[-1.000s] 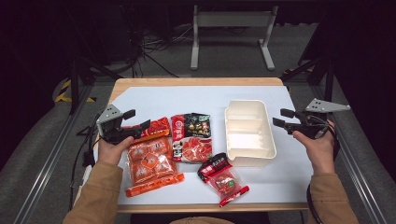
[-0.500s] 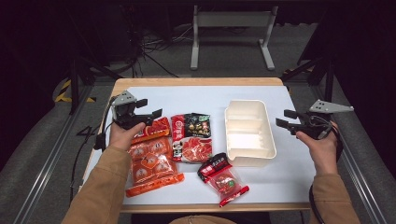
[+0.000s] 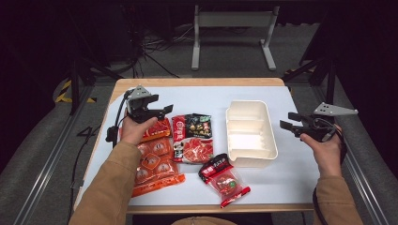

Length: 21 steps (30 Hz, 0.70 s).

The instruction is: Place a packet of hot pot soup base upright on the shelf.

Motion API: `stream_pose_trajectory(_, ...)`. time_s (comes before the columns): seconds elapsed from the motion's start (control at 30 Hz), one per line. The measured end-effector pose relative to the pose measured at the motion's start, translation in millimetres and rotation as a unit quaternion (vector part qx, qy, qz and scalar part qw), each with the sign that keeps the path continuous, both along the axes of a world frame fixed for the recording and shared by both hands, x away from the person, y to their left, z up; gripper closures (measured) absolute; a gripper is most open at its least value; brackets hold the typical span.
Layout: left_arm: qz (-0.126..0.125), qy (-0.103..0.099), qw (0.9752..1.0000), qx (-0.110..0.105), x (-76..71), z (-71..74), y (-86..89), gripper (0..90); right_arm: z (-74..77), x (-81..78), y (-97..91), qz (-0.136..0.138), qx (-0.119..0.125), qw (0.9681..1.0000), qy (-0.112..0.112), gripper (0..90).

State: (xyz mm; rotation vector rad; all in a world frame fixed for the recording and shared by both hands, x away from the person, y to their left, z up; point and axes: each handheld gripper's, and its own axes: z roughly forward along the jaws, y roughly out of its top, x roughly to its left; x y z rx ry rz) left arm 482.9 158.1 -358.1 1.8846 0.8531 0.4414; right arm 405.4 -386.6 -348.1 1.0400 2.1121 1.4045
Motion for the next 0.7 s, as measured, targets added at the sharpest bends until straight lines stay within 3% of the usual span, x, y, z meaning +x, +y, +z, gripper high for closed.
stream_pose_trajectory(0.07,0.001,0.002,1.0000,0.001,2.4,-2.8,-1.2,24.2,-1.1,0.7,-0.2,-0.002,0.000,1.0000,0.002,41.8)
stream_pose_trajectory(0.2,-0.001,0.029,0.9996,0.004,13.6,-16.5,-6.9,24.3,-2.6,2.1,0.1,-0.002,-0.001,1.0000,0.004,41.6)
stream_pose_trajectory(0.37,0.004,0.063,0.9977,0.025,26.5,-35.5,-15.8,24.4,-4.4,3.9,2.2,0.000,-0.008,0.9999,0.007,41.2)
stream_pose_trajectory(0.5,0.010,0.083,0.9965,0.013,33.1,-44.4,-17.3,24.4,-5.9,5.0,2.4,0.000,-0.010,0.9999,0.009,41.0)
stream_pose_trajectory(0.7,0.000,0.112,0.9926,0.047,38.4,-59.5,-25.6,25.2,-8.6,6.6,2.1,-0.006,-0.019,0.9997,0.012,41.1)
